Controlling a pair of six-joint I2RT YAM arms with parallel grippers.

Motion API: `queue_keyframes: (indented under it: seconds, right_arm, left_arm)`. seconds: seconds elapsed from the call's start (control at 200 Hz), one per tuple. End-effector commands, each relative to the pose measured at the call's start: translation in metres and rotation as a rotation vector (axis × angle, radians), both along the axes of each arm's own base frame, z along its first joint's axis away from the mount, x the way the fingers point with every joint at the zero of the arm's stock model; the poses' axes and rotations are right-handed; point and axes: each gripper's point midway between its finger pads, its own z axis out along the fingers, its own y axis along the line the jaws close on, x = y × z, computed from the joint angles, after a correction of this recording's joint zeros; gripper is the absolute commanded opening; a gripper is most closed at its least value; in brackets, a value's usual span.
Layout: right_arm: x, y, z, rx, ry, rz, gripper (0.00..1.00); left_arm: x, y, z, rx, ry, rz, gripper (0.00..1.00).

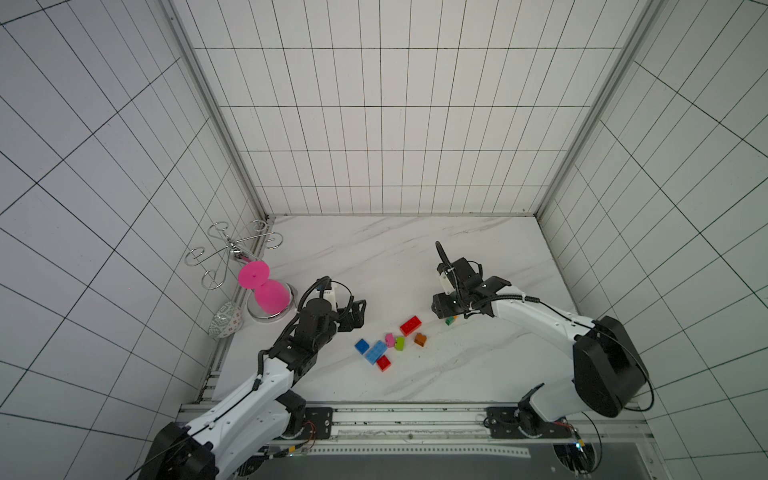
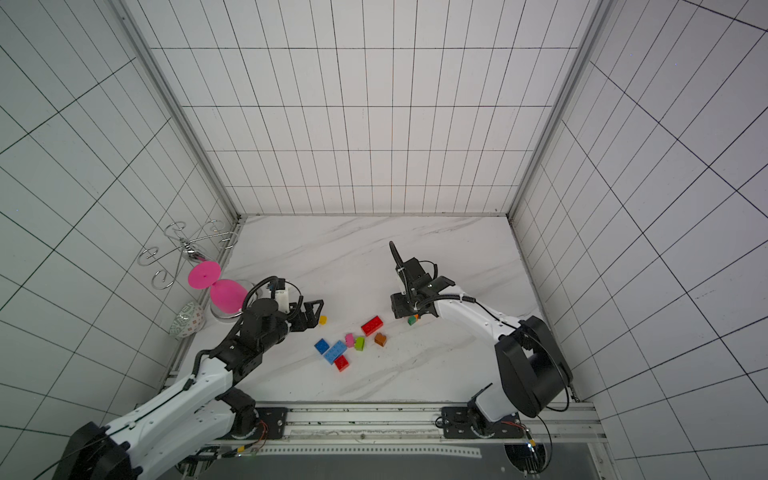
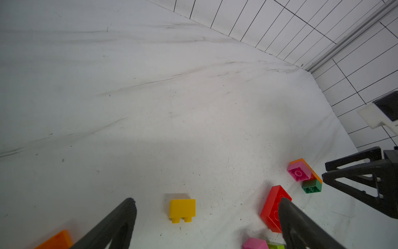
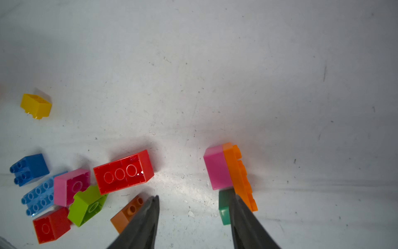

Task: Assemble the letter p with lego
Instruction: Adjust the lego brick at the center of the board.

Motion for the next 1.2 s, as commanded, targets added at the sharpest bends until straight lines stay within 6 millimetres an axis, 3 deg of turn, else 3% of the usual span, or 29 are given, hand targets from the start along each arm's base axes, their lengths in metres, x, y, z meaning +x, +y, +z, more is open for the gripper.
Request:
queue_keyframes:
  seconds: [0.0,0.25,0.43,0.68,1.034,1.194]
  right_arm:
    - [0.001,-0.011,-0.016,-0.083,0.04,0.031,0.53]
    - [0.007,-0.009,-0.035,-0.118,0.094,0.047,0.55]
    - [0.013,-0.012,-0.035,-0.131,0.092,0.036,0.55]
    - [0.02,-0.016,-0.017,-0.137,0.038,0.026,0.58]
    - [0.028,-0.019,-0.034,-0.166,0.079,0.027,0.62]
    - [0.032,-0.024,-0.04,-0.157,0.103,0.003,0.56]
  left_arm:
    - [0.001,-0.001,0.002,-0.002,-0.015,-0.009,0.98]
    - [0.001,0.0,0.003,-0.002,-0.019,-0.008,0.98]
    - [0.0,0.0,0.004,-0.003,-0.024,-0.01,0.98]
    - [-0.001,-0.001,0.006,-0.005,-0.031,-0.015,0.98]
    - [-0.002,-0.001,0.008,-0.007,-0.038,-0.02,0.98]
    - [-0.002,-0.001,0.008,-0.007,-0.039,-0.022,0.98]
